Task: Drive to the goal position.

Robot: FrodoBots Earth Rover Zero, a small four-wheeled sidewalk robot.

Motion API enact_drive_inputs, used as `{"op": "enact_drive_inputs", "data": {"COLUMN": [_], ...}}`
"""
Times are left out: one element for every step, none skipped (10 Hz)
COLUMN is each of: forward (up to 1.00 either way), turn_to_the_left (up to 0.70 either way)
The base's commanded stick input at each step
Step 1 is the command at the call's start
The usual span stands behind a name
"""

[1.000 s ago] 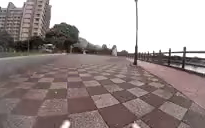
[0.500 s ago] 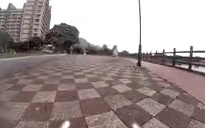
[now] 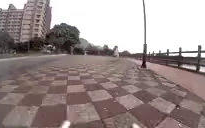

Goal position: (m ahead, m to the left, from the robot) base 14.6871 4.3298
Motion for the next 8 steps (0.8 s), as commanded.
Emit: {"op": "enact_drive_inputs", "data": {"forward": [1.00,1.00,1.00,1.00,1.00,1.00,1.00,1.00], "turn_to_the_left": [0.00,0.02,0.02,0.00,0.00,0.02,0.02,0.02]}}
